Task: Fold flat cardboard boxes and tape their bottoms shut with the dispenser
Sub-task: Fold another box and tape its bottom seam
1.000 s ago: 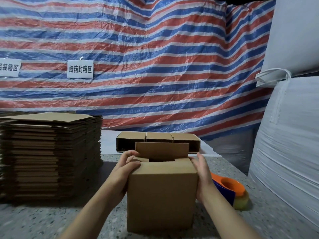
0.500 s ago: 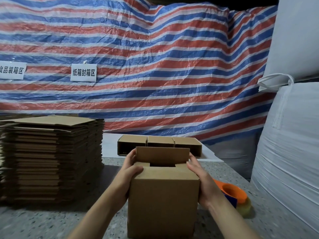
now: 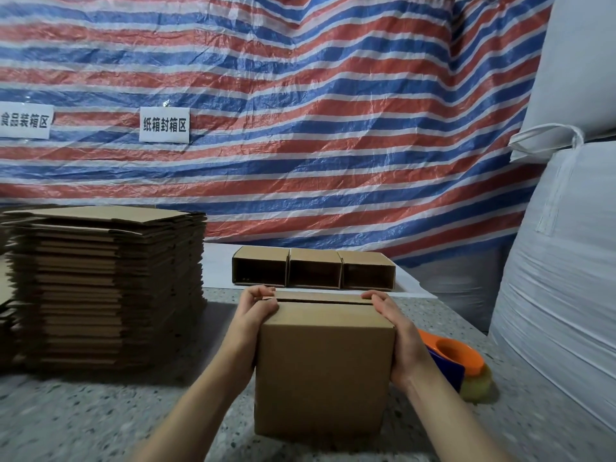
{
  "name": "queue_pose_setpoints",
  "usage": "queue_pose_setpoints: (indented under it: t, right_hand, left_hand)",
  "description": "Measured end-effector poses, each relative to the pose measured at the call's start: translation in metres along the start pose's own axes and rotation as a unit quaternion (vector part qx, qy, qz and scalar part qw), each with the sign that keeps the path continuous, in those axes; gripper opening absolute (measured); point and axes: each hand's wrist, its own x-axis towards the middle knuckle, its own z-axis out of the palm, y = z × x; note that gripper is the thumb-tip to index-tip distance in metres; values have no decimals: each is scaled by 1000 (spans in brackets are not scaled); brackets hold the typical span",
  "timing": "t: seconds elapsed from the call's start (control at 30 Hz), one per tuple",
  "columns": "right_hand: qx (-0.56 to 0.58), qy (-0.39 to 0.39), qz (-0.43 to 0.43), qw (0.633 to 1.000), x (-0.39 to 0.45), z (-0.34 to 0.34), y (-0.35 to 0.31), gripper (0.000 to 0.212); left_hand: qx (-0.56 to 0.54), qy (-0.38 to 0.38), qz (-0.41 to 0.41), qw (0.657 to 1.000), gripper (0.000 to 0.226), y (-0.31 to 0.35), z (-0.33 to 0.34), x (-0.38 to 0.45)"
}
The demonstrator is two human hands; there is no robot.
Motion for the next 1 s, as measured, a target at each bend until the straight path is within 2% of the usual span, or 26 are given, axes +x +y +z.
queue_pose_setpoints:
  t: [0.07,0.13,0.2,0.27,0.33,0.4,0.5,0.53,0.57,0.67,0.73,0.77,0.87,0.93,1.0]
  right_hand:
    - [-9,10,-2,1000,1,2,1,32]
    - [-19,19,-2,1000,1,3,1,32]
    - [-23,21,-2,1000,1,3,1,34]
    - [-26,24,-3,999,1,4,0,36]
    - [-28,27,-4,999,1,4,-1,33]
    - [-31,33,-6,999,0,5,-3,28]
    - [-30,36,-5,999,0,6,-4,29]
    - [-30,36,0,999,0,7,-5,28]
    - [-31,37,6,999,0,7,-5,28]
    - [-20,40,16,999,0,8,-5,33]
    - [-32,44,14,998,0,8,-5,27]
    - [-40,43,12,998,0,8,-5,23]
    - [-52,42,26,997,0,6,-4,20]
    - [-36,29,37,998,5,-2,-8,29]
    - [-46,59,35,997,17,-18,-16,41]
  left_hand:
    - [-1,-1,8,1000,8,2,2,-4]
    - [8,-3,1,1000,19,5,2,-6]
    - [35,-10,-8,999,17,7,-1,-5]
    - [105,-37,-5,994,7,12,-8,-2]
    - [214,-78,10,974,3,27,-15,3]
    - [369,-107,26,923,7,47,-16,9]
    - [628,-130,112,759,13,70,4,8]
    - [664,-141,153,718,23,71,15,4]
    - [674,-159,181,698,37,68,26,0]
    - [697,-226,184,655,68,50,52,-11]
    - [730,-220,197,617,70,38,56,-13]
    - [736,-206,213,609,68,34,55,-14]
    - [736,-198,232,604,63,33,53,-13]
    - [736,-205,225,605,62,34,53,-11]
    - [735,-210,216,608,62,34,53,-10]
